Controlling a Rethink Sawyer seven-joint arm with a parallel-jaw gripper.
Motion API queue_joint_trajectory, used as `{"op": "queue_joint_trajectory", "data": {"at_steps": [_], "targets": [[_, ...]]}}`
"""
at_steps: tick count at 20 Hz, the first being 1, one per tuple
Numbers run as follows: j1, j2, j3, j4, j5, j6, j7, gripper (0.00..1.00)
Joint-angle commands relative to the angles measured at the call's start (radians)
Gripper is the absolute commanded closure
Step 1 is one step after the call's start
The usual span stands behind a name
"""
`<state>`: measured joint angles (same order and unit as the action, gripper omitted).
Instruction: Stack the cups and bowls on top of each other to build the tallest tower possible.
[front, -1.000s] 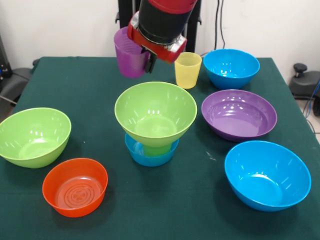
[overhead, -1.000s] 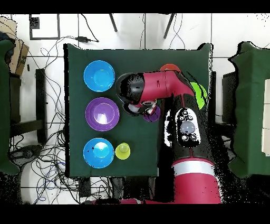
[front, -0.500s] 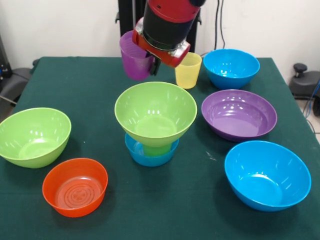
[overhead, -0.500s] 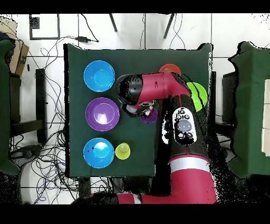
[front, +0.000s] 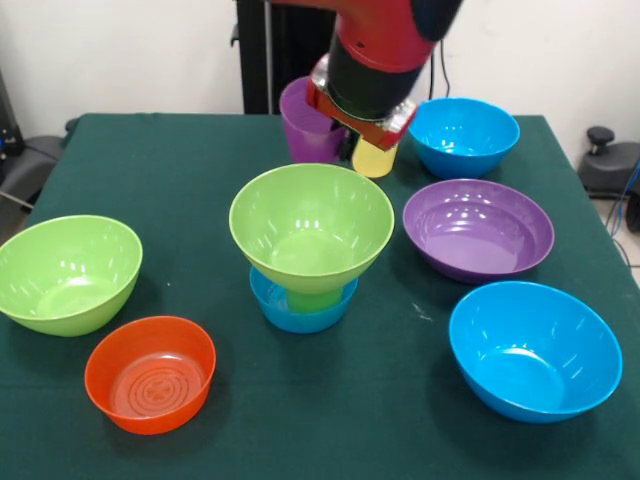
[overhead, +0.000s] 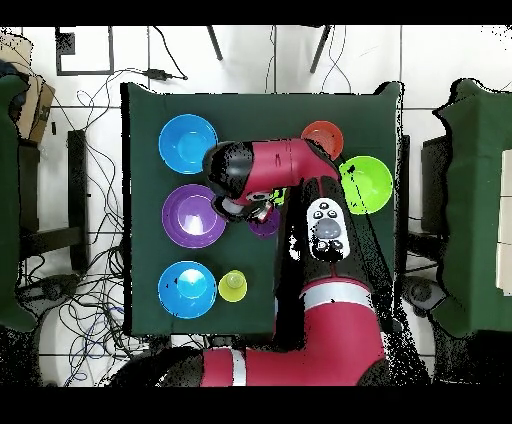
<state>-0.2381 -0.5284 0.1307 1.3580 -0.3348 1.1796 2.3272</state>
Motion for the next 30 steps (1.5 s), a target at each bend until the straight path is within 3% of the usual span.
{"op": "queue_joint_trajectory", "data": {"at_steps": [1, 10, 21, 30], "targets": [[0.013, 0.087, 0.022, -0.095, 0.050, 0.116, 0.066, 1.00], [0.009, 0.153, 0.015, -0.206, 0.059, 0.160, 0.037, 1.00], [0.028, 0.056, -0.005, -0.077, 0.061, 0.059, 0.034, 1.00], [0.023, 0.006, -0.011, -0.044, 0.066, 0.040, 0.016, 1.00]]}}
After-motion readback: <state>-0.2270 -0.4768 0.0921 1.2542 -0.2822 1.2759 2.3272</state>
